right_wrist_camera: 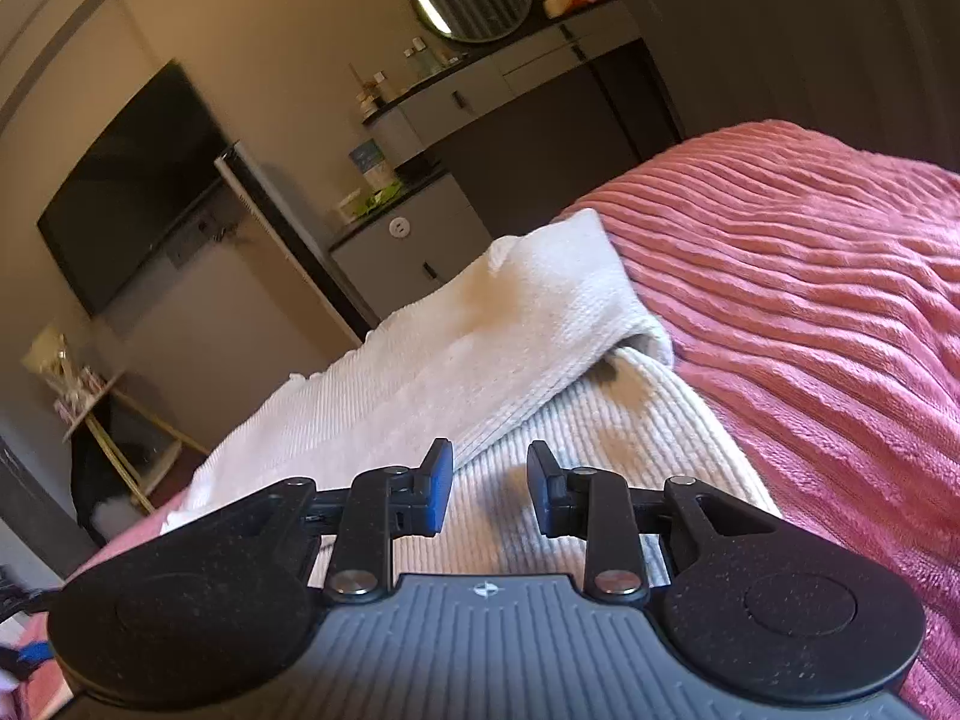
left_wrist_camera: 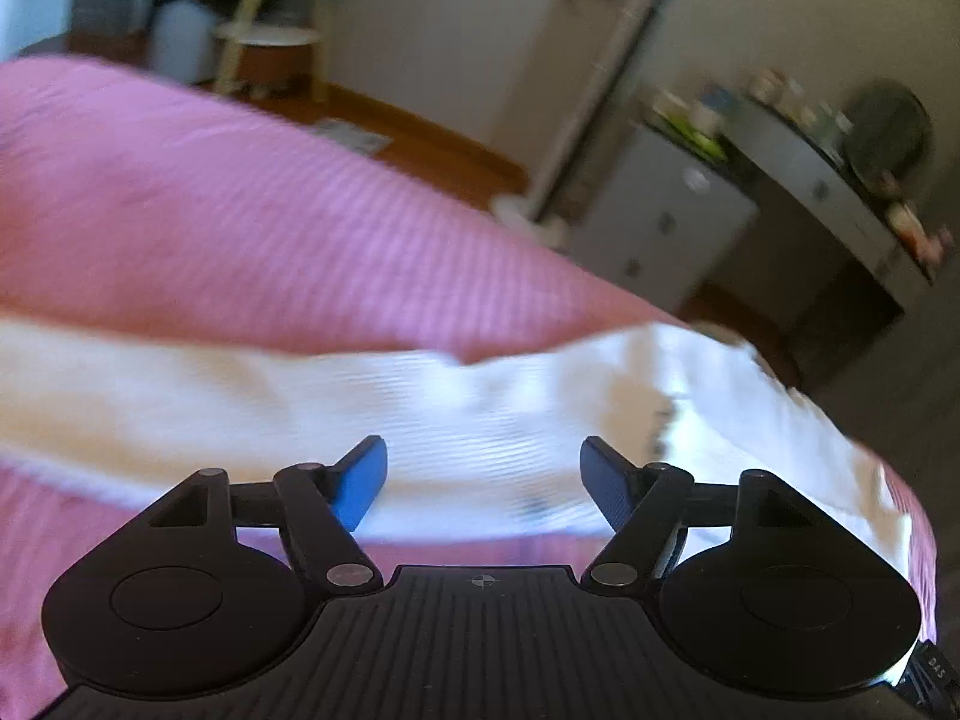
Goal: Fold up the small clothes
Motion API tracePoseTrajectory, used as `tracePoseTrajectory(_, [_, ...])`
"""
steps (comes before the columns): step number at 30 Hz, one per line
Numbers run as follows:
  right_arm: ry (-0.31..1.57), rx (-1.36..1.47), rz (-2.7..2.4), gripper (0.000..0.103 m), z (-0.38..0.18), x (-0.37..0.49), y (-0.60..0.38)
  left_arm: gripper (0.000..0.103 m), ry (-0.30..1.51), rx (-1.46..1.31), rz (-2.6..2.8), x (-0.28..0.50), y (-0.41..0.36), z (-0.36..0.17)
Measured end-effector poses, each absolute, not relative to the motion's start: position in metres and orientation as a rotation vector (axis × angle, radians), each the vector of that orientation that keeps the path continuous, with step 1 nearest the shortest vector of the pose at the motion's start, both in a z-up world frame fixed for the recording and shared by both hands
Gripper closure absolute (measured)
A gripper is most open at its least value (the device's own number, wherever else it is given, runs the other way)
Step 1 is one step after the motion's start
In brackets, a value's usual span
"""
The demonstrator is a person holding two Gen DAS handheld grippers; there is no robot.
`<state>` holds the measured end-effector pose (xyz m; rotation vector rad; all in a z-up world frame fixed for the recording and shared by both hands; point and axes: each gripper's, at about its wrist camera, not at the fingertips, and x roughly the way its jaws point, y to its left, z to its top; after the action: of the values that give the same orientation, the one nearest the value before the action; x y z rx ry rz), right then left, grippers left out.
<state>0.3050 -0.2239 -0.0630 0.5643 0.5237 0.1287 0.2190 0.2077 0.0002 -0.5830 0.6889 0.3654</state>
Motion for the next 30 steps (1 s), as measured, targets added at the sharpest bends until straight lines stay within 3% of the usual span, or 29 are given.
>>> tracePoseTrajectory(5, [0.537,0.538,0.141,0.073,-0.060,0.303,-0.216,0.031,0.681,-0.783,0.633,0.147,0.277,-0.028])
tracePoseTrajectory(8, [0.541,0.500,0.148,0.071,-0.057,0.300,-0.208,0.048,0.633,-0.873,0.704,0.125,0.311,-0.043])
tracePoseTrajectory(14, [0.547,0.448,0.150,0.071,-0.055,0.298,-0.198,0.054,0.442,-1.089,0.713,0.116,0.350,-0.064])
tracePoseTrajectory(15, [0.546,0.443,0.150,0.071,-0.055,0.298,-0.198,0.067,0.438,-1.097,0.724,0.118,0.354,-0.068])
tracePoseTrajectory(16, [0.546,0.441,0.150,0.071,-0.055,0.298,-0.197,0.089,0.449,-1.095,0.749,0.121,0.358,-0.069])
tracePoseTrajectory(17, [0.546,0.441,0.150,0.071,-0.056,0.298,-0.197,0.094,0.463,-1.083,0.772,0.124,0.360,-0.068])
tracePoseTrajectory(23, [0.544,0.460,0.148,0.071,-0.058,0.300,-0.200,0.095,0.461,-0.760,0.709,0.147,0.324,-0.018])
tracePoseTrajectory(30, [0.541,0.493,0.147,0.071,-0.057,0.299,-0.207,0.095,0.355,-0.450,0.375,0.210,0.219,0.070])
